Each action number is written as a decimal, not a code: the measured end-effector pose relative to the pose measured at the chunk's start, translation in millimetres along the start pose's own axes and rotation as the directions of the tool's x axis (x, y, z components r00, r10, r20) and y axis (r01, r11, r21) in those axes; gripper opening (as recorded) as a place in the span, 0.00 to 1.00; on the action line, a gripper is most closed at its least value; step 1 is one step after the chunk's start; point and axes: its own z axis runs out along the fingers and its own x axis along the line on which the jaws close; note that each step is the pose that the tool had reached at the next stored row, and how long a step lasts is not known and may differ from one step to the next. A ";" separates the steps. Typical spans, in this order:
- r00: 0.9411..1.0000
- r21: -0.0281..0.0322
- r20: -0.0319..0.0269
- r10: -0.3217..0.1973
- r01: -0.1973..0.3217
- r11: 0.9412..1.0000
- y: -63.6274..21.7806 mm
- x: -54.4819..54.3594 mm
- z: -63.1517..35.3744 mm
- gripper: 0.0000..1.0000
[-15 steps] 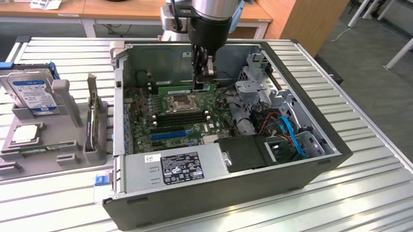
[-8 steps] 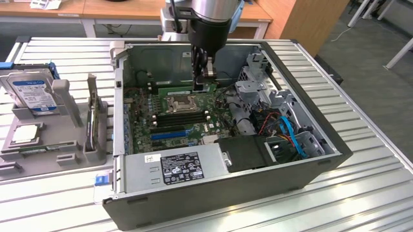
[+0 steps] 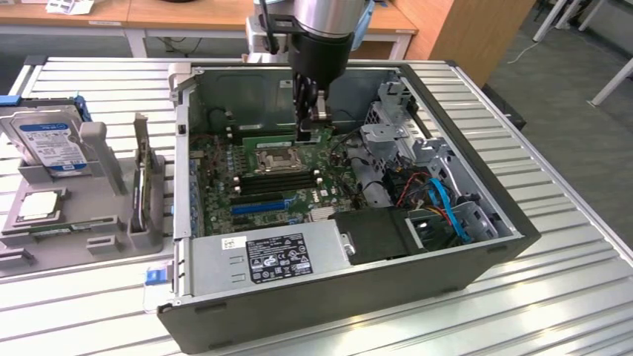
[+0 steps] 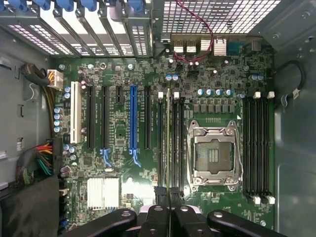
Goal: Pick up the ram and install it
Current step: 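Press down the ram until it locks into place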
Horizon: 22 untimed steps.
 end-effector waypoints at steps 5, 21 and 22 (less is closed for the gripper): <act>1.000 0.000 0.000 0.000 0.000 1.000 -0.1 0.0 2.5 0.12; 1.000 0.000 0.000 0.000 0.000 1.000 -0.3 0.1 12.1 0.12; 1.000 0.000 0.000 0.000 0.000 1.000 -0.4 0.1 12.8 0.12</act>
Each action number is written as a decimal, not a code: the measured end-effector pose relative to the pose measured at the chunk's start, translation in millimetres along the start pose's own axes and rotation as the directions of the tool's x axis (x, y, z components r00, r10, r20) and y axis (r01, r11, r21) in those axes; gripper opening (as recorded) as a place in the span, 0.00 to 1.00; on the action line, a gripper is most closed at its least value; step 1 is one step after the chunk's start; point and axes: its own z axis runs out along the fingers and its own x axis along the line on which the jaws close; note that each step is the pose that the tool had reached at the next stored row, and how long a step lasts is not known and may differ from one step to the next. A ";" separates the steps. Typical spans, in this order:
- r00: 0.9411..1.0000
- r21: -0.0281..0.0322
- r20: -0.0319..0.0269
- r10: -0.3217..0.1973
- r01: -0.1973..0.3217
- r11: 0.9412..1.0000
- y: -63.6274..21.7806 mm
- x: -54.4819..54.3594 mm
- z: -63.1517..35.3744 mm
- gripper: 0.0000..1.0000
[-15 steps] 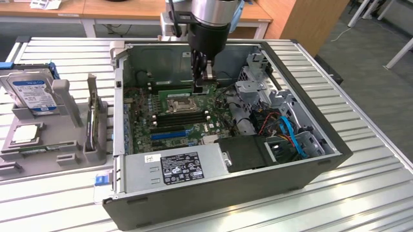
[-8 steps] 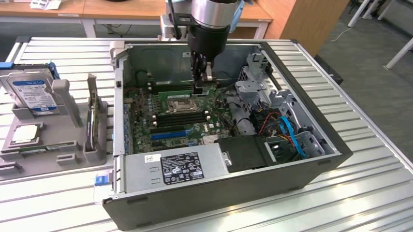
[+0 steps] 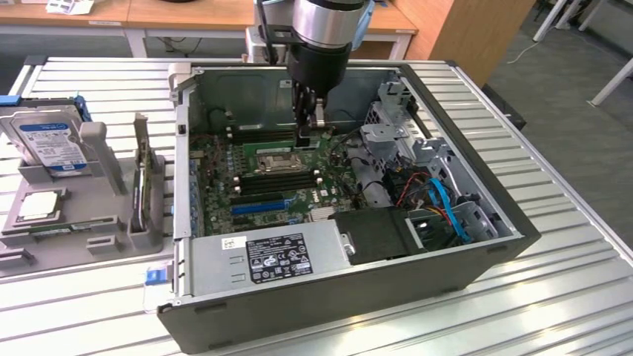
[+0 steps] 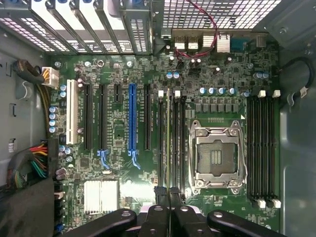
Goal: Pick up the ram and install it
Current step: 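Press down the ram until it locks into place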
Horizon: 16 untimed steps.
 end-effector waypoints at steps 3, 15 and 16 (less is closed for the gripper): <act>1.000 0.000 0.000 0.000 0.000 1.000 0.0 0.0 2.1 0.12; 1.000 0.000 0.000 0.000 0.000 1.000 -0.3 0.1 11.7 0.12; 1.000 0.000 0.000 0.000 0.000 1.000 -0.3 0.1 12.5 0.12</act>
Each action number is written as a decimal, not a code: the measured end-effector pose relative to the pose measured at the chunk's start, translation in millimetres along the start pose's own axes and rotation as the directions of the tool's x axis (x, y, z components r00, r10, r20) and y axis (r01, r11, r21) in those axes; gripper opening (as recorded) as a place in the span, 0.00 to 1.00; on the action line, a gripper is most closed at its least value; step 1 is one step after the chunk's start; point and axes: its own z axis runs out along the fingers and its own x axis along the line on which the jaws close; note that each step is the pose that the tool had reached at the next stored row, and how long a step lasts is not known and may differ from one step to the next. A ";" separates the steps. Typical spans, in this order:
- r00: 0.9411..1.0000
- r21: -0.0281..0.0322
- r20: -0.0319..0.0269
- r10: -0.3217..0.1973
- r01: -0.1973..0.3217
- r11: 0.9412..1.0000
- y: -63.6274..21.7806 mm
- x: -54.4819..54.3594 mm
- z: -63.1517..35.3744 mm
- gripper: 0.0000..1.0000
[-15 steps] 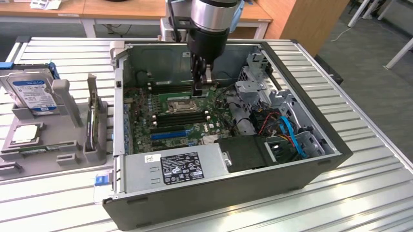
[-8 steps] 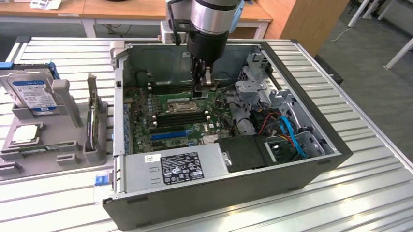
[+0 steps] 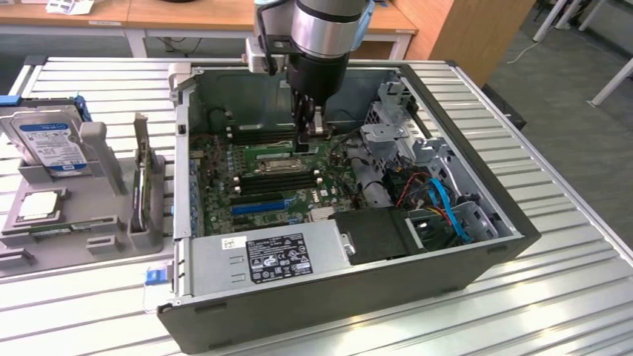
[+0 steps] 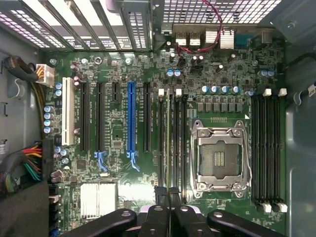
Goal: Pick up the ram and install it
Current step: 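Press down the ram until it locks into place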
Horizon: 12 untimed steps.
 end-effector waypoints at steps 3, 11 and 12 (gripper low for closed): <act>1.000 0.000 0.000 0.000 0.000 1.000 0.0 0.0 2.2 0.12; 1.000 0.000 0.000 0.000 0.000 1.000 -0.2 0.0 7.3 0.12; 1.000 0.000 0.000 0.000 0.000 1.000 -0.2 0.0 7.9 0.12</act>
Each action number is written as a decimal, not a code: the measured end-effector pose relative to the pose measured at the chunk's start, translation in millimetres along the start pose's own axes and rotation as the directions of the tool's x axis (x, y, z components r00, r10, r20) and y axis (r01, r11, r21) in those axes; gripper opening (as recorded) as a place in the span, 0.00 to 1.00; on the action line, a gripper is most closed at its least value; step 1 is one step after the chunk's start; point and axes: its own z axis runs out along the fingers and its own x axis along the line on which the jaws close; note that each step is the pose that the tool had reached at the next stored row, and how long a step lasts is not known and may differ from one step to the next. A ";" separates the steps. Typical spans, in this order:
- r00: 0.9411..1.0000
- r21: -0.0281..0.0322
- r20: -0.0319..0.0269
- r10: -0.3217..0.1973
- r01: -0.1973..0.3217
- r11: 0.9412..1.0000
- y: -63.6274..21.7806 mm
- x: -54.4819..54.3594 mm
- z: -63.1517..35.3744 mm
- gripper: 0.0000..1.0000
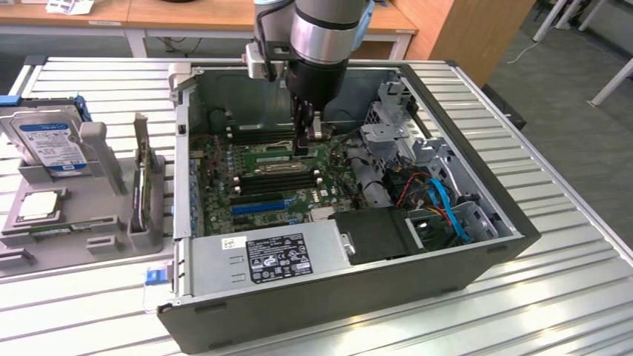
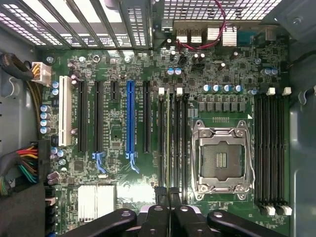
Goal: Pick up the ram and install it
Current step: 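Press down the ram until it locks into place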
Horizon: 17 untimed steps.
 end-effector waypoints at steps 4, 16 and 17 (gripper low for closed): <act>1.000 0.000 0.000 0.000 0.000 1.000 -0.1 0.0 2.5 0.12; 1.000 0.000 0.000 0.000 0.000 1.000 -0.3 0.1 9.9 0.12; 1.000 0.000 0.000 0.000 0.000 1.000 -0.3 0.1 10.6 0.12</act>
